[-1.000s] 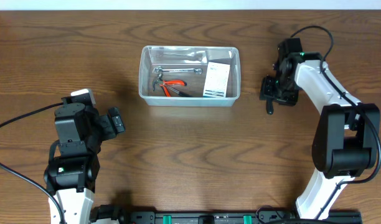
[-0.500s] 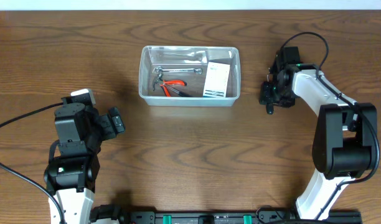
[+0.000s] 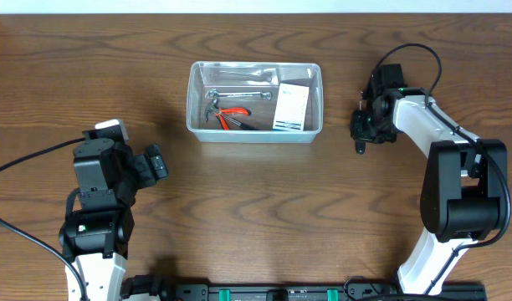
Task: Pack container
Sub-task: 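Move the right gripper to the yellow-handled screwdriver and grasp its handle, then carry the screwdriver into the container, release it, and lift away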
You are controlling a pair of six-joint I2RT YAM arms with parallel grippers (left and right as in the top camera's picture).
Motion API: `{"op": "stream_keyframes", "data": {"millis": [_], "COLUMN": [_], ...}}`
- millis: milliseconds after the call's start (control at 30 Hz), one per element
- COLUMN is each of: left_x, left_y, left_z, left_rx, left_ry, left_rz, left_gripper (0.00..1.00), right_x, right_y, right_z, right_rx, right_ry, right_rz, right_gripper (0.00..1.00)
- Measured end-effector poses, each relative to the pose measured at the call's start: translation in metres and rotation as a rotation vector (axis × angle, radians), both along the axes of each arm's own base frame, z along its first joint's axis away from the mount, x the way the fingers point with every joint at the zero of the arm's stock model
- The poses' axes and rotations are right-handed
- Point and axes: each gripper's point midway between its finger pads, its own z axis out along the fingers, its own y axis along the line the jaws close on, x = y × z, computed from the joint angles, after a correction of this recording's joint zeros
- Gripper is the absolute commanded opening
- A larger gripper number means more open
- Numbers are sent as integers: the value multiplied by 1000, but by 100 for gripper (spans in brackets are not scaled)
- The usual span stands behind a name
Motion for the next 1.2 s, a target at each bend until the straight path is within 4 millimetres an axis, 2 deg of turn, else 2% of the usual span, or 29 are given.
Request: {"op": "stream_keyframes", "data": {"millis": [133,233,333,433,567,633,700,733,767,833,933,1000,1067,1133,1200], "left_x": [0,0,0,0,0,0,0,0,0,0,0,0,0,0,0], "left_y": [0,0,0,0,0,0,0,0,0,0,0,0,0,0,0], "left_z": [0,0,0,0,0,0,0,0,0,0,0,0,0,0,0], "left_rx": [0,0,0,0,0,0,0,0,0,0,0,0,0,0,0], "left_ry": [0,0,0,0,0,0,0,0,0,0,0,0,0,0,0], "left_rz": [0,0,0,0,0,0,0,0,0,0,0,0,0,0,0], "left_gripper": [98,98,98,98,98,98,98,98,98,98,98,98,98,98,98], "right_x": [-1,-9,-12,12,62,74,79,78,74,60,21,1,-14,-16,-11], "right_y": [0,0,-3,-3,19,42,82,98,125,173,247,278,302,311,316], "right_z": [0,2,13,47,127,167,207,219,233,246,243,233,217,203,184], "right_rx": [3,4,2,11,93,140,184,196,210,215,171,115,30,-32,-118], "right_ry": [4,45,84,33,-163,-257,-360,-392,-438,-501,-561,-597,-630,-644,-654], "right_rz": [0,-1,-7,-12,25,83,197,244,335,531,919,1136,1356,1481,1614], "right_gripper": [4,1,1,1,1,1,1,1,1,1,1,1,1,1,1]}}
